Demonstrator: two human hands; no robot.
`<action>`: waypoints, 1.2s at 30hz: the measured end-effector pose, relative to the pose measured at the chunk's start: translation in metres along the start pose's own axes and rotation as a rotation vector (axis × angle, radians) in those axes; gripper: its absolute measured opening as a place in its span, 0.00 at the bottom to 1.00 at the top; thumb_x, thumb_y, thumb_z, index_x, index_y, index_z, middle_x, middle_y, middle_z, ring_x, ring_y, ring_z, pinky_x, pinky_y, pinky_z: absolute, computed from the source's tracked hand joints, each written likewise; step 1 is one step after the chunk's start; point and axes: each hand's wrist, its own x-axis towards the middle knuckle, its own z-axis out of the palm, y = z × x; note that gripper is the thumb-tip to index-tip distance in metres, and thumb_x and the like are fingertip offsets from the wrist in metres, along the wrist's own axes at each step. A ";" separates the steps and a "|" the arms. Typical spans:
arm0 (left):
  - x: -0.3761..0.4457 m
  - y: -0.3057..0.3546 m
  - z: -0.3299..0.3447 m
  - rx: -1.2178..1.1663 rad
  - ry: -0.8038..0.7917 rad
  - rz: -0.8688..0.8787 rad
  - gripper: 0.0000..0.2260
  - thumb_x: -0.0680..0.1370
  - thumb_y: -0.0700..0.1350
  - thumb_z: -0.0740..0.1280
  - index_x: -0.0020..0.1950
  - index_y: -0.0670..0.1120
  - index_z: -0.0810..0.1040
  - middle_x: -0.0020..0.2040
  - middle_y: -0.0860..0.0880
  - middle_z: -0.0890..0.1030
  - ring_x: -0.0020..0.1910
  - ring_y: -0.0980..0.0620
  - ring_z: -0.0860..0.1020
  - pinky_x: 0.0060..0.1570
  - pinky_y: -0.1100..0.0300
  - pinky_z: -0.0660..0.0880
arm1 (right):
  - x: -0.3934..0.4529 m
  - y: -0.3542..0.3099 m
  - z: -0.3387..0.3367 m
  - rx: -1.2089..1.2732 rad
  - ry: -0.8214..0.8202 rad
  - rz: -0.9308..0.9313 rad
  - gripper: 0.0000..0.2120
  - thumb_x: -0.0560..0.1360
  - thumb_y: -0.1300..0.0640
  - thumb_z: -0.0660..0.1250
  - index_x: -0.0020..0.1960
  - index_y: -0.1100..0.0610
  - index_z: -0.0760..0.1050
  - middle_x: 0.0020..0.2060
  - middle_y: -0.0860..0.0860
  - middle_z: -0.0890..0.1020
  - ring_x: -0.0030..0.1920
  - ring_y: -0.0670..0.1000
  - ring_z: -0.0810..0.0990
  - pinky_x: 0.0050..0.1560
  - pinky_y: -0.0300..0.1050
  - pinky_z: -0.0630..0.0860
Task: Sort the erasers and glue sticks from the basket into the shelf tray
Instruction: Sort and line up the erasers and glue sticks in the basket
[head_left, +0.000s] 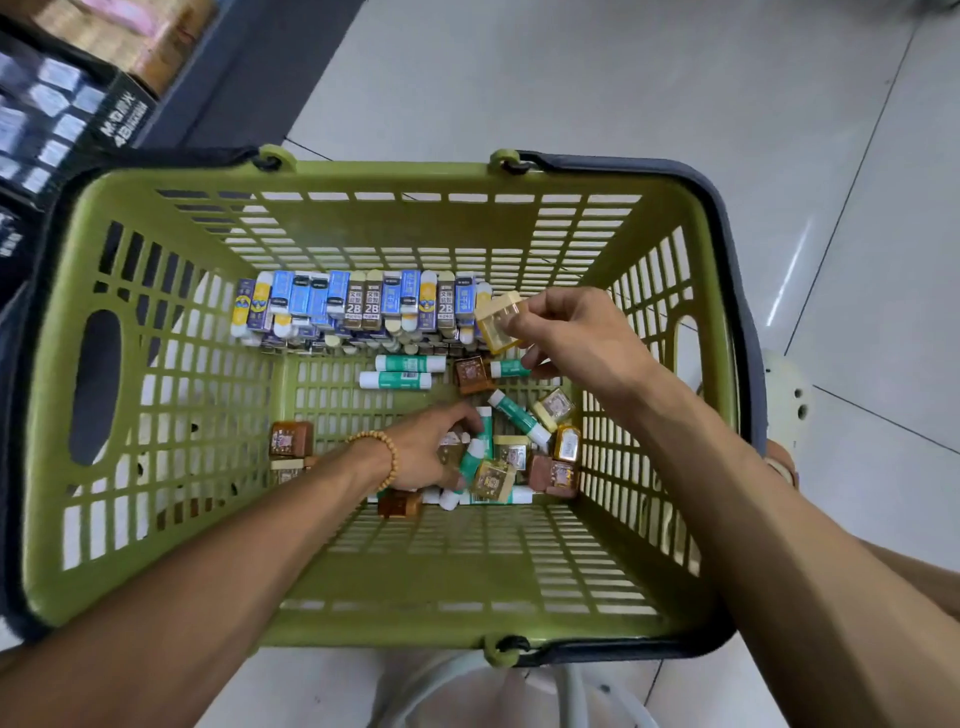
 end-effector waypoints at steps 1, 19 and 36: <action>0.001 0.002 0.002 0.007 -0.009 0.002 0.29 0.69 0.46 0.78 0.65 0.56 0.69 0.66 0.50 0.71 0.63 0.50 0.72 0.63 0.54 0.71 | 0.001 0.001 0.000 -0.005 0.009 0.001 0.09 0.78 0.56 0.69 0.50 0.63 0.80 0.48 0.58 0.84 0.38 0.49 0.78 0.41 0.44 0.79; -0.007 0.043 0.001 0.287 -0.169 -0.003 0.30 0.72 0.60 0.72 0.73 0.59 0.68 0.72 0.50 0.71 0.67 0.48 0.71 0.55 0.61 0.66 | -0.003 0.001 -0.003 0.038 0.040 -0.002 0.14 0.78 0.58 0.68 0.53 0.70 0.78 0.41 0.56 0.79 0.38 0.50 0.76 0.34 0.39 0.75; -0.002 0.054 0.011 0.320 -0.115 -0.066 0.15 0.71 0.55 0.75 0.55 0.56 0.79 0.68 0.48 0.71 0.64 0.48 0.71 0.59 0.56 0.70 | -0.002 0.004 -0.004 0.052 0.060 -0.010 0.15 0.77 0.57 0.70 0.52 0.71 0.78 0.35 0.54 0.77 0.32 0.46 0.76 0.31 0.37 0.75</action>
